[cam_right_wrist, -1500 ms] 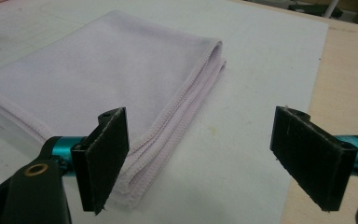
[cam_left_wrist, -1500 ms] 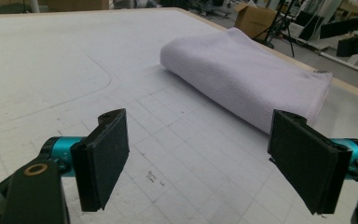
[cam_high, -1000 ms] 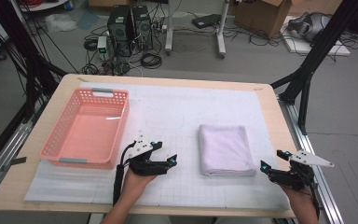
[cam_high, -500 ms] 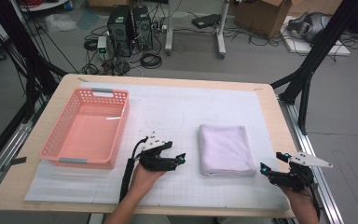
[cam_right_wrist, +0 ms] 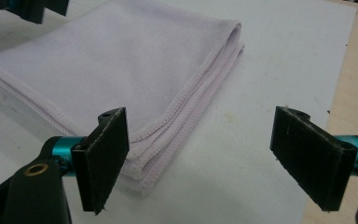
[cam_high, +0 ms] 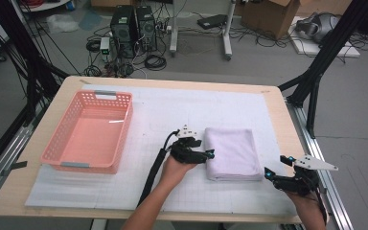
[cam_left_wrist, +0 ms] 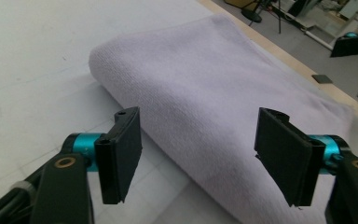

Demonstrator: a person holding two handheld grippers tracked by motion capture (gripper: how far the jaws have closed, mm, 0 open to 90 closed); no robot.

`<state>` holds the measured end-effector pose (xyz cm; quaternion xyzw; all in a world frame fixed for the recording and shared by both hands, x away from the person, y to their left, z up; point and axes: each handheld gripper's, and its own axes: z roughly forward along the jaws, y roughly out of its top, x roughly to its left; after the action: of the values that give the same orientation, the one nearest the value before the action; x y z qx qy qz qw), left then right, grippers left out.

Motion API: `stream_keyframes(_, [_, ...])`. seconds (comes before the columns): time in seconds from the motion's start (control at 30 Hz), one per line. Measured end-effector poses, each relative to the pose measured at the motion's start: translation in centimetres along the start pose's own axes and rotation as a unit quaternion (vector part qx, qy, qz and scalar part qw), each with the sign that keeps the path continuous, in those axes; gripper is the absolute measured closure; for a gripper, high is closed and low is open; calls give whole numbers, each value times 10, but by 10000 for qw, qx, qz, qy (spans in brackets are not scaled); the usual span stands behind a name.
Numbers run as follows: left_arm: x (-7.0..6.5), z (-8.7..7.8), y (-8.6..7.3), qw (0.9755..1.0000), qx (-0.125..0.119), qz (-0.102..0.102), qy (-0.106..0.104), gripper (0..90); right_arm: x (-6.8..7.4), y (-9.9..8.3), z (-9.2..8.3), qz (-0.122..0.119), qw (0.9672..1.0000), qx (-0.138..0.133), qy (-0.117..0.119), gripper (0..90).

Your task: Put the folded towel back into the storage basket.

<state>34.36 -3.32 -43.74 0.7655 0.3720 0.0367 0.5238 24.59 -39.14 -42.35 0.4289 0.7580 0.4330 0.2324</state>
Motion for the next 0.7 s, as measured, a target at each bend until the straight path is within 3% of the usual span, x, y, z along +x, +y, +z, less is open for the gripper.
stream_keyframes(0.2, [-1,19,-3,9991,287,-282,144,267,0,0,0,18,10000,13,39,187])
stream_keyframes(0.4, [-1,24,-7,9974,510,-495,-68,295,0,0,-1,4,10000,-6,27,187])
stream_keyframes(0.47, [-1,24,-7,9975,520,-482,-69,310,0,0,-1,12,10000,19,26,187])
stream_keyframes(0.57, [-1,24,-7,9967,568,-565,-87,393,0,0,1,-8,10000,4,31,187])
stream_keyframes(0.63, [-1,24,-7,9956,619,-676,-183,498,0,0,1,-9,10000,27,32,188])
stream_keyframes(0.7, [0,22,-8,9958,586,-664,-238,601,0,0,1,5,10000,31,43,188])
